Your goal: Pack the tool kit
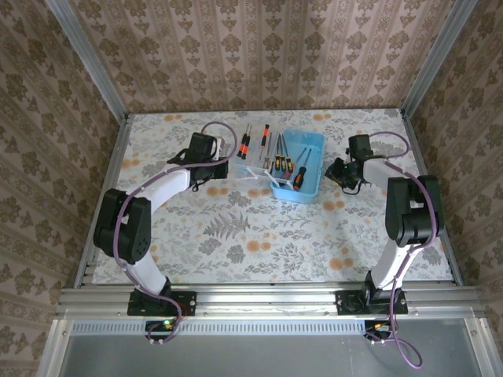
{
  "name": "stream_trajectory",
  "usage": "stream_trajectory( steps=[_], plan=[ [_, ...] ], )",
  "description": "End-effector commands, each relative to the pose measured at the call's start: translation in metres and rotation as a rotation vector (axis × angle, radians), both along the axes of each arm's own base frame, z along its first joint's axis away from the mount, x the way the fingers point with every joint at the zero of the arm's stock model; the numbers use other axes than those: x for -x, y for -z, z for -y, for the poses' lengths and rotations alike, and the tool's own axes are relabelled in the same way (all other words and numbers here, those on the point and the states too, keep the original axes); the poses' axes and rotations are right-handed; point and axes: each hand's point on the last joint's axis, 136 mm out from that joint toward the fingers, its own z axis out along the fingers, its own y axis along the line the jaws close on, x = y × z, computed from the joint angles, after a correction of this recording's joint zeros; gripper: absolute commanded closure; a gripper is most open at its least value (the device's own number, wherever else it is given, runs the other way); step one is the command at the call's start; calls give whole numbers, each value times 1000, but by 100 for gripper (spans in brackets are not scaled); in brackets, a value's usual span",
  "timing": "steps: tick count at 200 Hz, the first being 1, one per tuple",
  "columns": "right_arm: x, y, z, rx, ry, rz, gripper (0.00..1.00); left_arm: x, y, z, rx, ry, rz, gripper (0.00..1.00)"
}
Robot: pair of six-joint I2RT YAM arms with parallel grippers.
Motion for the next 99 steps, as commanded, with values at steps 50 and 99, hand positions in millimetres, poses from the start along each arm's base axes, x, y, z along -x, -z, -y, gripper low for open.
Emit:
stream_trajectory(
  steps=[50, 99],
  plan=[
    [-2, 4, -34, -58, -54, -2, 73, 10, -61, 12, -42, 59, 130, 100],
    [4, -1, -54, -107, -88, 18, 73, 27, -75, 20, -84, 90, 158, 100]
  ],
)
